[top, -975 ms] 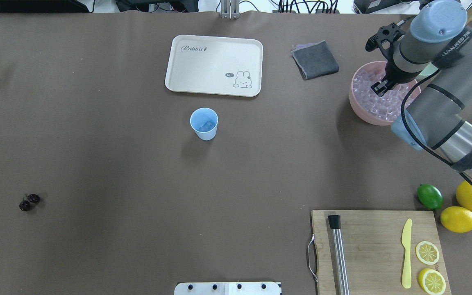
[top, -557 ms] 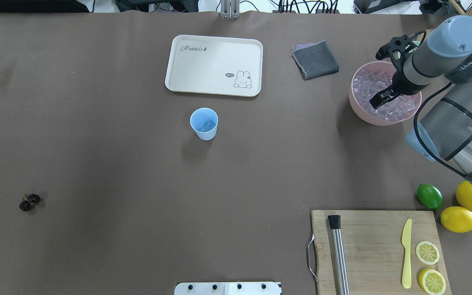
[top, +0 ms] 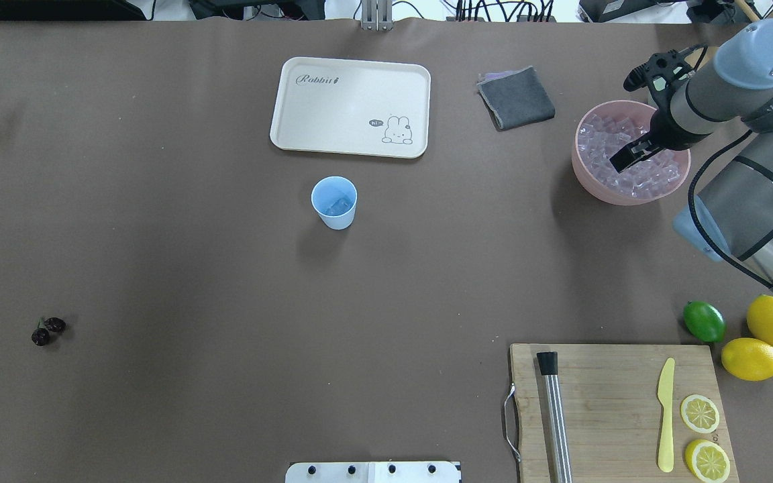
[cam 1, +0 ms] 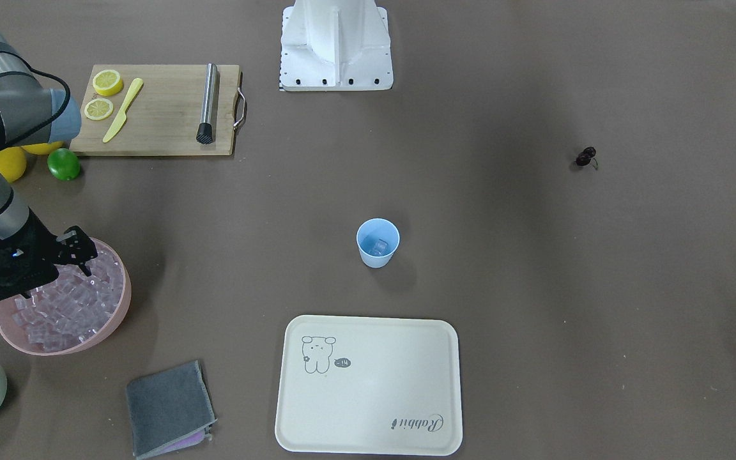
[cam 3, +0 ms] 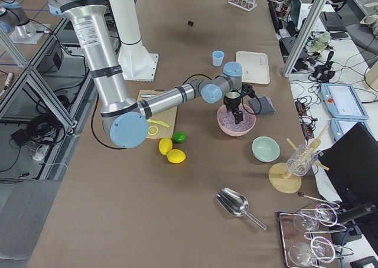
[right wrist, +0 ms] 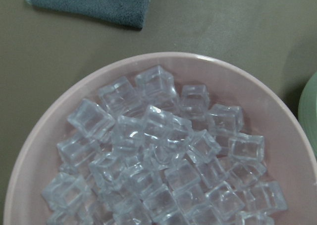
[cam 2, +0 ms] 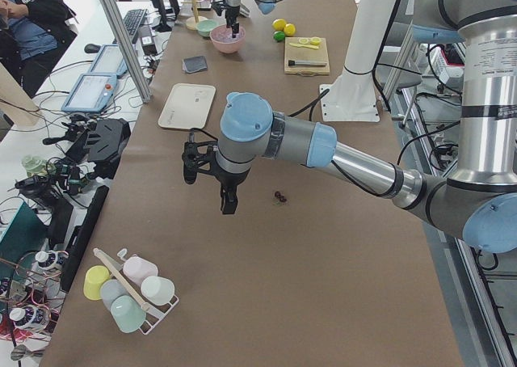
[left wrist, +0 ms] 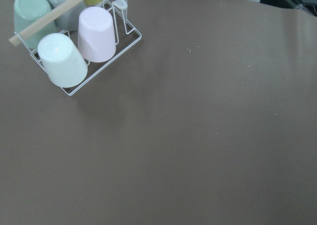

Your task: Put ice and cherries in cup

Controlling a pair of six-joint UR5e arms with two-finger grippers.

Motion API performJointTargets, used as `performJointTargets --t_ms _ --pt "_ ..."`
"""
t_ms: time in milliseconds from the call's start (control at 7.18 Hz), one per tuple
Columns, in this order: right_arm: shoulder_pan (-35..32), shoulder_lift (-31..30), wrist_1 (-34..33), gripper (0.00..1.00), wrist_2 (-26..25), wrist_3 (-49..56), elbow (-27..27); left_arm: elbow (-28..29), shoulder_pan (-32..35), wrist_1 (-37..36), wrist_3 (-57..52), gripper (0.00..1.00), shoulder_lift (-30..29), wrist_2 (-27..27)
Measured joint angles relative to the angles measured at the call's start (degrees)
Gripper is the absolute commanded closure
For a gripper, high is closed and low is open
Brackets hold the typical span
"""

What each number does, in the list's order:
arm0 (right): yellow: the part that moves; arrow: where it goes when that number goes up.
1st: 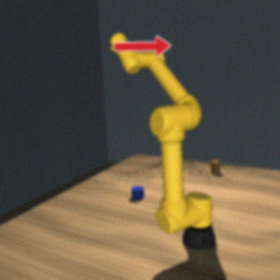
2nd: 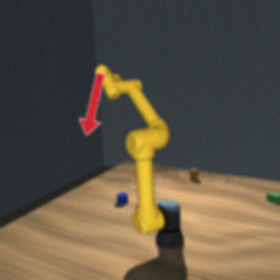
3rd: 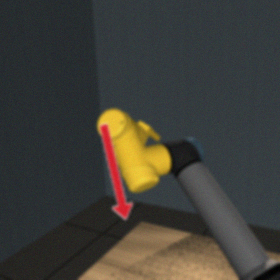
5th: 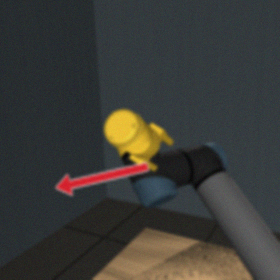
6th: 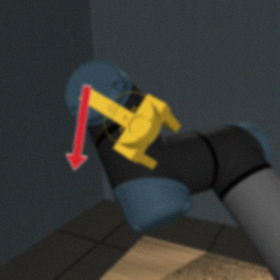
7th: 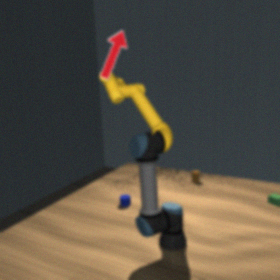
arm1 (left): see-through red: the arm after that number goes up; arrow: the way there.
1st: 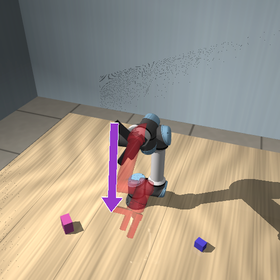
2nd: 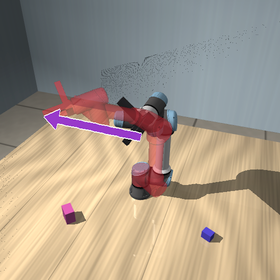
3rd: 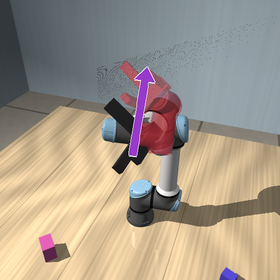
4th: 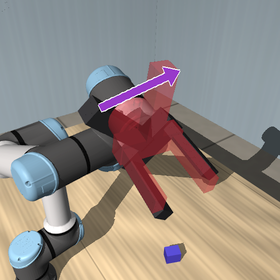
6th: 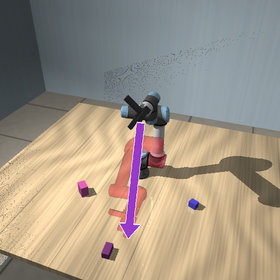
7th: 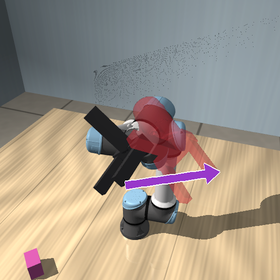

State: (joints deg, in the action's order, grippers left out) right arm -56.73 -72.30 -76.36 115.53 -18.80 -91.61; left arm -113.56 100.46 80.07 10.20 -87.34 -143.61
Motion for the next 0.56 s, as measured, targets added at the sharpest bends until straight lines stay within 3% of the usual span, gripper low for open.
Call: performJointTargets --t_ms 418,557 --pt "-0.14 -1.81 -1.27 0.08 -2.92 2.57 -0.99 -0.13 0.0 0.0 0.0 0.02 0.05 0.04" --pt "0.55 -2.19 -1.54 0.16 -3.86 2.61 -1.01 -0.2 0.0 0.0 0.0 0.02 0.02 0.02"
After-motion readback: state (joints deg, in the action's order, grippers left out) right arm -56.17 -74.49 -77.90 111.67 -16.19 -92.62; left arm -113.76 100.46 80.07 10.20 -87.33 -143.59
